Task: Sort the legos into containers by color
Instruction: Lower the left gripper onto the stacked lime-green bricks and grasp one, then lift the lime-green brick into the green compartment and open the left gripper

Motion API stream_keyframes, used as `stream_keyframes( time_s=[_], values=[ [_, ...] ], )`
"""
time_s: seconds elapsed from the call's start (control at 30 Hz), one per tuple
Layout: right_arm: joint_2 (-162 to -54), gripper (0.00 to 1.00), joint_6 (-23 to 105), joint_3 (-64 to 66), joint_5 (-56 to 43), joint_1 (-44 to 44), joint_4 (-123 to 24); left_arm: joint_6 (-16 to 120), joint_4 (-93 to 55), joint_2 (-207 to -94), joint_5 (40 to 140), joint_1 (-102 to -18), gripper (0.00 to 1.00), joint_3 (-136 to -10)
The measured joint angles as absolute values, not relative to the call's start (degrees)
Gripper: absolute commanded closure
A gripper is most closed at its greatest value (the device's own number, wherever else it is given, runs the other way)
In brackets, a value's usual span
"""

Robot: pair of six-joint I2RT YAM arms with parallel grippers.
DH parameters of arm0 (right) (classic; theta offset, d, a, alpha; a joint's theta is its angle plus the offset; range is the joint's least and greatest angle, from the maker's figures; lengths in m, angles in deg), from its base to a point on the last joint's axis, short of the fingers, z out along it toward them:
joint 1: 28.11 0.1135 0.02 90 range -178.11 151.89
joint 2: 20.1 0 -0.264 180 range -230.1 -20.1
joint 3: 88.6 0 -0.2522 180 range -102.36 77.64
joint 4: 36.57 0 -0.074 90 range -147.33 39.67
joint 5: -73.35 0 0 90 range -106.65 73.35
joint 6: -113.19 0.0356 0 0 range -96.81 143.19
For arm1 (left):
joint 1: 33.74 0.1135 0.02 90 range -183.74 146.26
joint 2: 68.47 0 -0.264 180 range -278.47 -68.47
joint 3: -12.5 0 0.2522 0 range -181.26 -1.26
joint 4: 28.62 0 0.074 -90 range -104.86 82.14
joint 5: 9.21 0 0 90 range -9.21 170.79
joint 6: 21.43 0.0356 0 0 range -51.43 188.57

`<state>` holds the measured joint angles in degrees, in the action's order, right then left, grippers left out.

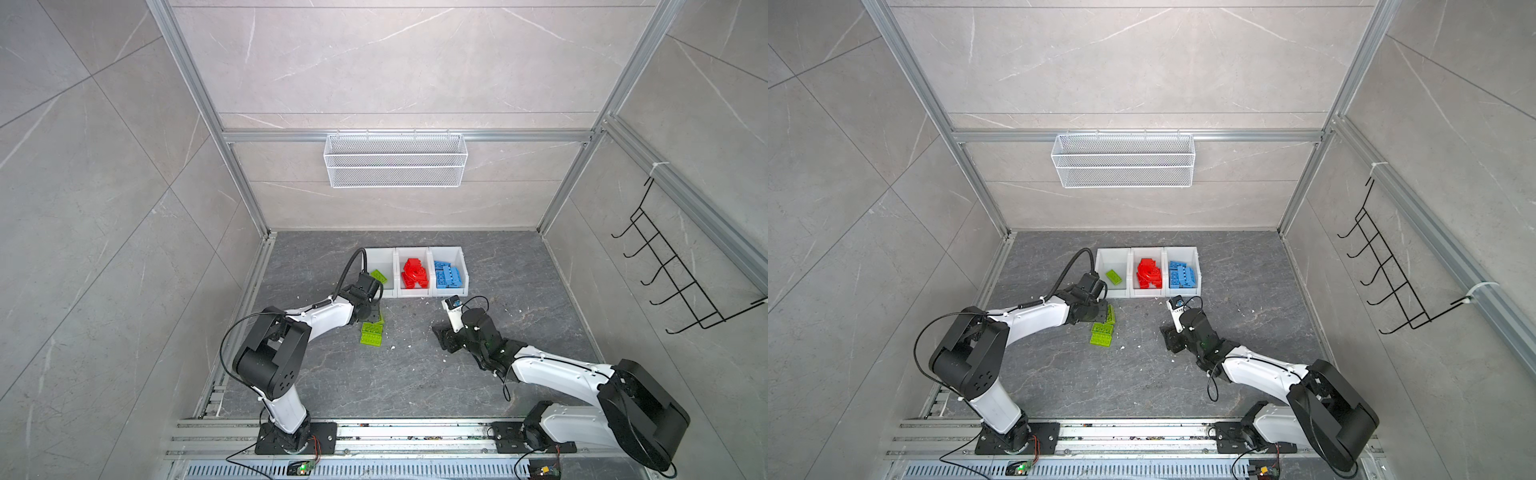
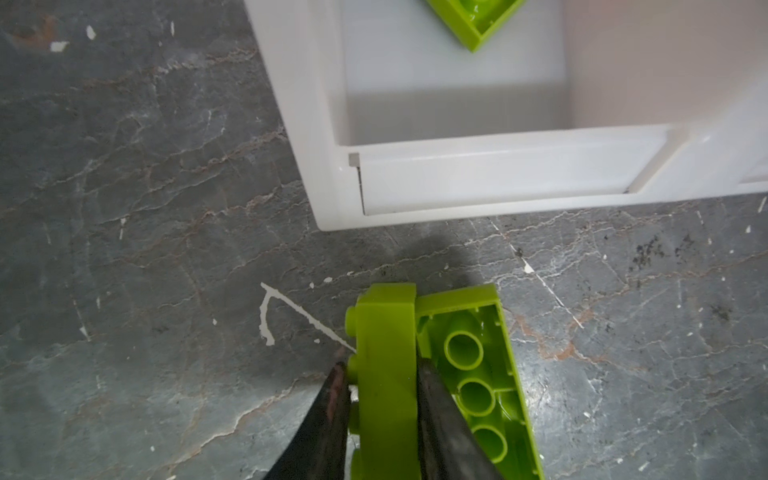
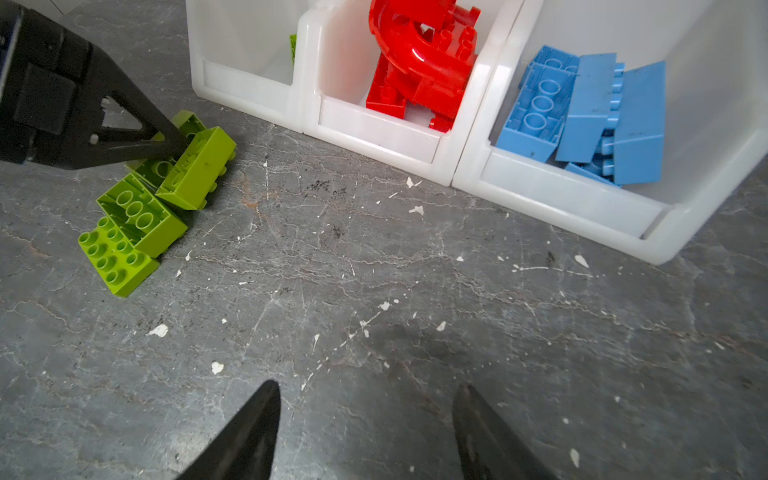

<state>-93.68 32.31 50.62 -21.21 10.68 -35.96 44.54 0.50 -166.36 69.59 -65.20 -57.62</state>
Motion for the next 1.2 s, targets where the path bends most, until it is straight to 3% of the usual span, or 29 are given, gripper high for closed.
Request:
stream_keyframes(
  time_s=[0.57, 1.2],
  values=[
    [-93.9, 0.32, 32.1, 50.2, -21.2, 10.9, -36.0, 44.6, 3.0, -164.7, 68.8, -65.2, 0.82, -57.1],
    [-93.9, 0.32, 32.1, 50.2, -21.2, 10.9, -36.0, 46.9, 8.3, -162.3, 68.6, -65.2, 0.82, -66.8]
  ],
)
